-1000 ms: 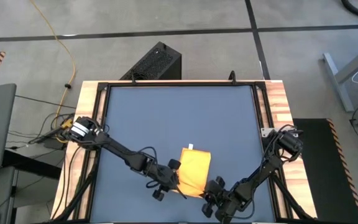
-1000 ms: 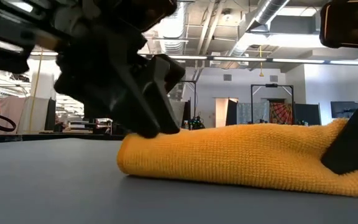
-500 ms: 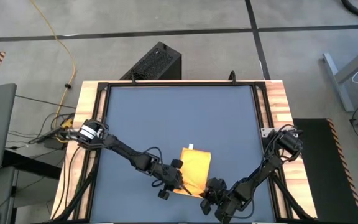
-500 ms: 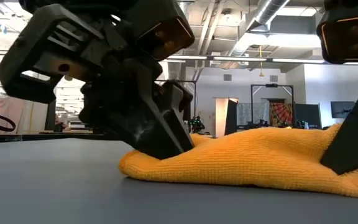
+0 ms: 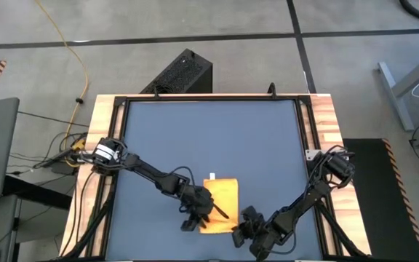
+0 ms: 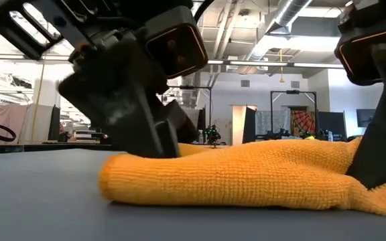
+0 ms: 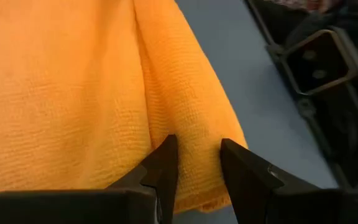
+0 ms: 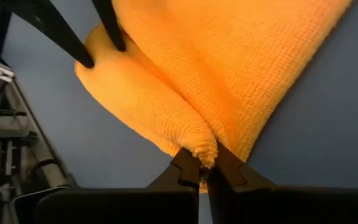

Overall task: Roll towel into tight, uniform cylinder
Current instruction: Roll the orange towel

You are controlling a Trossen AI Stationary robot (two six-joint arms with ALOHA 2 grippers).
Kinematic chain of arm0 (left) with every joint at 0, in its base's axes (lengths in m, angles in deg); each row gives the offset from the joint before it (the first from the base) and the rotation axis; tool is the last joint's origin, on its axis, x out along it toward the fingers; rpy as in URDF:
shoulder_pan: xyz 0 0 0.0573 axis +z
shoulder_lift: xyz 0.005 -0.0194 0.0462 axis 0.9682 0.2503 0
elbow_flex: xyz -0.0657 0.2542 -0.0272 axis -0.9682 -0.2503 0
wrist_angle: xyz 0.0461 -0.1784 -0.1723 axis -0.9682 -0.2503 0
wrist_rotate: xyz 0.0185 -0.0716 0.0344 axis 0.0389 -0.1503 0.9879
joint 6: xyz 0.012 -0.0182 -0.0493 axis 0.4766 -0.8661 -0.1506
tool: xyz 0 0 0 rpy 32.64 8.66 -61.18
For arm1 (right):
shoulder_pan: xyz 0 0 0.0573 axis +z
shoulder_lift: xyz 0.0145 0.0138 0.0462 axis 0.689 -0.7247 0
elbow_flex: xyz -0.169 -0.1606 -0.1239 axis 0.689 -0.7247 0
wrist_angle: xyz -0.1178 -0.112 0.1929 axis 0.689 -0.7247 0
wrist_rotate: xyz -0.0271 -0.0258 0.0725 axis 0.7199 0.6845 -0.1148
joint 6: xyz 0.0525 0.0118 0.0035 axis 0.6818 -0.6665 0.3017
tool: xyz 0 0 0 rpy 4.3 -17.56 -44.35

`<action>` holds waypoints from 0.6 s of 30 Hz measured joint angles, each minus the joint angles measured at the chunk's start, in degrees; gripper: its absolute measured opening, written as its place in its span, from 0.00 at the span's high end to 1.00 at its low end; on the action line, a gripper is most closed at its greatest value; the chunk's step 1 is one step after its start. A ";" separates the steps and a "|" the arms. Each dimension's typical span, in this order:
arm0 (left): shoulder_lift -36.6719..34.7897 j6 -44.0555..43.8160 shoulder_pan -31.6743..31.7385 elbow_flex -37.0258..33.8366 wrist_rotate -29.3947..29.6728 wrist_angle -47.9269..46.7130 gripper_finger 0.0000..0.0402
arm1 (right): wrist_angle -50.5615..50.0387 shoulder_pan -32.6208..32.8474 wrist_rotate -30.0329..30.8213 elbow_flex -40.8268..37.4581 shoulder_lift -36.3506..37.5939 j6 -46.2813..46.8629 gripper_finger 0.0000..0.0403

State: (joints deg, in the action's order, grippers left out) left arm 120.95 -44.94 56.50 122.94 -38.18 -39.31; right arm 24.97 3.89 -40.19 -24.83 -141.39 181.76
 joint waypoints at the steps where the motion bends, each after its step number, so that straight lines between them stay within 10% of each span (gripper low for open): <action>1: 0.00 -0.62 -0.02 -0.04 -0.91 -0.03 0.73 | 0.40 0.00 -0.37 0.02 -0.02 0.68 0.93; 18: -9.05 12.28 -2.14 -0.28 4.81 1.25 0.73 | 4.14 -4.04 -11.86 -0.03 0.45 -2.86 0.93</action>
State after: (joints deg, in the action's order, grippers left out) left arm 111.90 -32.66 54.36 122.66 -33.37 -38.07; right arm 29.11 -0.16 -52.05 -24.86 -140.95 178.89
